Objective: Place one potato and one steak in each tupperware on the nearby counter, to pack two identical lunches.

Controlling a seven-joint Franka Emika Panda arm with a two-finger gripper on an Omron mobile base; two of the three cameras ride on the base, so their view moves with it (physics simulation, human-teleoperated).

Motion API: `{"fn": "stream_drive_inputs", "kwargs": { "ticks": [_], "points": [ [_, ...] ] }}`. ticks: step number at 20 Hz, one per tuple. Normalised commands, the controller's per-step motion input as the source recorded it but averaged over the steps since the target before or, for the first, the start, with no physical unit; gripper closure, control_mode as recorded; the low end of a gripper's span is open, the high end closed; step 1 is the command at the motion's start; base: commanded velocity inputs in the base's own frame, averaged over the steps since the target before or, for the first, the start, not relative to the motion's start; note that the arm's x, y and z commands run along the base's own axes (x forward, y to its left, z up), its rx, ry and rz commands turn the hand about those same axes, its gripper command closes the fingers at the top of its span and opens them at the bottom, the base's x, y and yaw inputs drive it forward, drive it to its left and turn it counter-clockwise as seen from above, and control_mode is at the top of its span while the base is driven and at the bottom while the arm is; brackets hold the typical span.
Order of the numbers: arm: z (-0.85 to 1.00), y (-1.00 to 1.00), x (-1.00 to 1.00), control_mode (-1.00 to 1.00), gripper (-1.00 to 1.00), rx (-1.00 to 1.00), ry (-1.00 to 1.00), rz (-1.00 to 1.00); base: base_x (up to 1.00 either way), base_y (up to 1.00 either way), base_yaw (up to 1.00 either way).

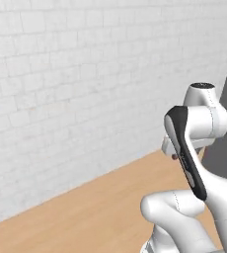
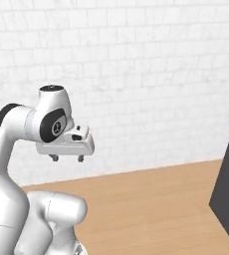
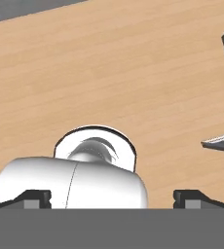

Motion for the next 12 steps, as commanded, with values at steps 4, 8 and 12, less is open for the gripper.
{"fn": "stream_drive_inputs", "kwargs": {
  "ticks": [4,8,12],
  "points": [
    [0.00,0.00,0.00,1.00,-1.00,0.00,0.00,0.00,0.21,0.61,-0.73],
    [0.00,0.00,0.00,1.00,-1.00,0.00,0.00,0.00,0.00,0.50,-0.79],
    [0.00,0.00,0.00,1.00,-1.00,0.00,0.00,0.00,0.00,0.28,-0.88]
  ]
}}
